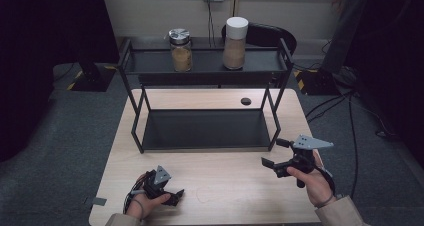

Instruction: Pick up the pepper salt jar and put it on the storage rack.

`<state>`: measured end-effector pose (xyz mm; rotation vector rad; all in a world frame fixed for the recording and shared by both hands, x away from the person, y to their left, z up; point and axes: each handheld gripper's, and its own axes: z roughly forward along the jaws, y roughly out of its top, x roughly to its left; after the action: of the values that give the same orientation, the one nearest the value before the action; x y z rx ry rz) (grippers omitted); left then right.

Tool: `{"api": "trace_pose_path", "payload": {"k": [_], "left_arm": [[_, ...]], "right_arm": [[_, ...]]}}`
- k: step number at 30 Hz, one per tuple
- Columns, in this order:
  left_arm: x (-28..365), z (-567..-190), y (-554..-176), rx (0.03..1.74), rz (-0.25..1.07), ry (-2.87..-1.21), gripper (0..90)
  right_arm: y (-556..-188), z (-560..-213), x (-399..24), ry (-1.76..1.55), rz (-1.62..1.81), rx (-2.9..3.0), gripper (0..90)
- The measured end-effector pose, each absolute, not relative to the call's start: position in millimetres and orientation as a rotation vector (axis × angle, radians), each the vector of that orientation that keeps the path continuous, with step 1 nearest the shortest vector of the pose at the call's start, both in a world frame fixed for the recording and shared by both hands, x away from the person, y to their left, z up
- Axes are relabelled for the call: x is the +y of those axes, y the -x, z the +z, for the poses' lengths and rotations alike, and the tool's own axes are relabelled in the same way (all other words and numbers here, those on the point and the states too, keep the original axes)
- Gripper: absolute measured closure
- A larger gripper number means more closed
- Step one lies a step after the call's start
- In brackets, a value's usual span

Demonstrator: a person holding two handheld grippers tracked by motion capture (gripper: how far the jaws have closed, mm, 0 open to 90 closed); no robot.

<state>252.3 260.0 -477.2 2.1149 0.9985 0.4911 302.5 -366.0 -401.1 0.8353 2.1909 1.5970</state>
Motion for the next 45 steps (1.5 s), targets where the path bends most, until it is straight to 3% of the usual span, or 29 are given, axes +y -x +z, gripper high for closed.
{"api": "trace_pose_path", "payload": {"k": [26, 45], "left_arm": [[259.4, -477.4, -252.0, 1.002, 0.492, -2.113, 0.0], [259.2, -477.5, -251.8, 1.004, 0.493, -2.111, 0.0]], "right_arm": [[-283.1, -450.2, -388.8, -0.841, 1.469, 2.227, 0.0], [-279.8, -464.3, -391.7, -0.827, 1.379, 2.28, 0.0]]}}
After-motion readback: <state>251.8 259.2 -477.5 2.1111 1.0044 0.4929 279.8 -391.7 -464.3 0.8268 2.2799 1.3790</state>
